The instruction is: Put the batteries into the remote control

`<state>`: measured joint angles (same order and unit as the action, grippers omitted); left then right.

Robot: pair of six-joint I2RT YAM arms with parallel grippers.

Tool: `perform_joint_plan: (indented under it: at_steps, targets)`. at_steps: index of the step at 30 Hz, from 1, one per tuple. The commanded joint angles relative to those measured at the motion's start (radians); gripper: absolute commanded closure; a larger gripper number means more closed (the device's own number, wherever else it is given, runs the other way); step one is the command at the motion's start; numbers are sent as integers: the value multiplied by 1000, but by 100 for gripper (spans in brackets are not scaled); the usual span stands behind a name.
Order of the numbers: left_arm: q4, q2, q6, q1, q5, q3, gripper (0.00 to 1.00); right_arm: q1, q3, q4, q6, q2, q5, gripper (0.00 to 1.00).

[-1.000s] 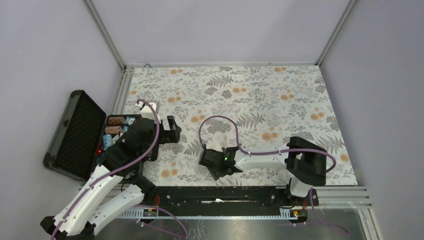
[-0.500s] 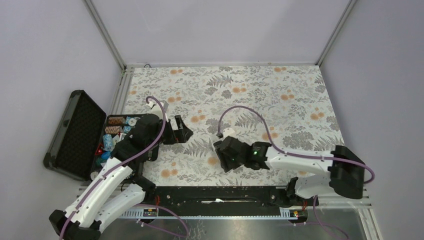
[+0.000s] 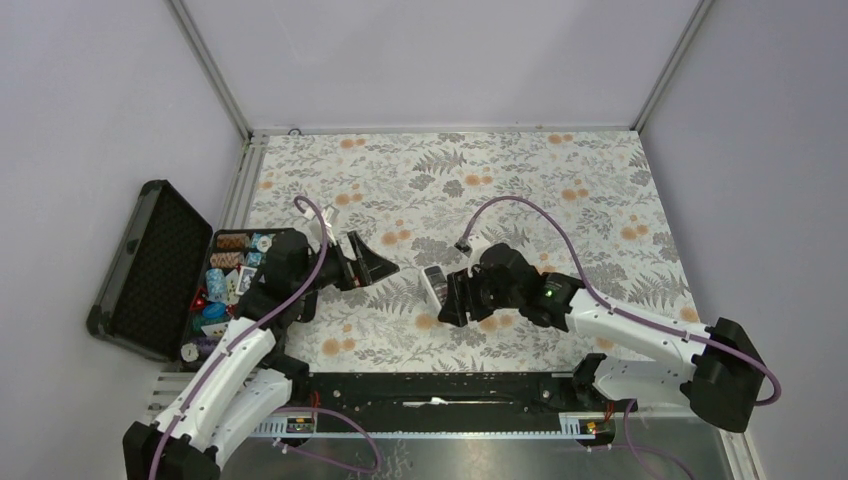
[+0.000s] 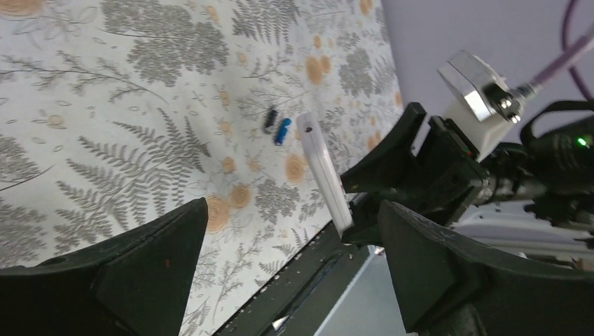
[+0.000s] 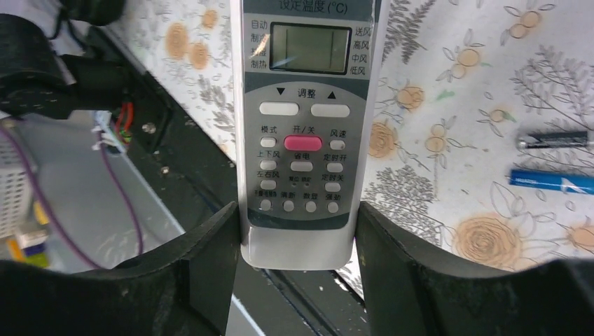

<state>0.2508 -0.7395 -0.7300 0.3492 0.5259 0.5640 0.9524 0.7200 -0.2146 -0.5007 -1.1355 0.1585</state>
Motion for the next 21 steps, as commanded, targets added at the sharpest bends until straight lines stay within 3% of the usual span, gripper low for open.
perform_joint_plan:
  at_steps: [1,12,21]
  targets:
    - [-212,7,-83,-21,161,-38,1,-65,-28,161,-35,45,240,100]
    - [-591,-21,-302,-53,338,-139,1,-166,-92,490,-203,45,569,100]
    - [-759,-34,-400,-56,382,-153,1,-196,-140,772,-393,8,697,100]
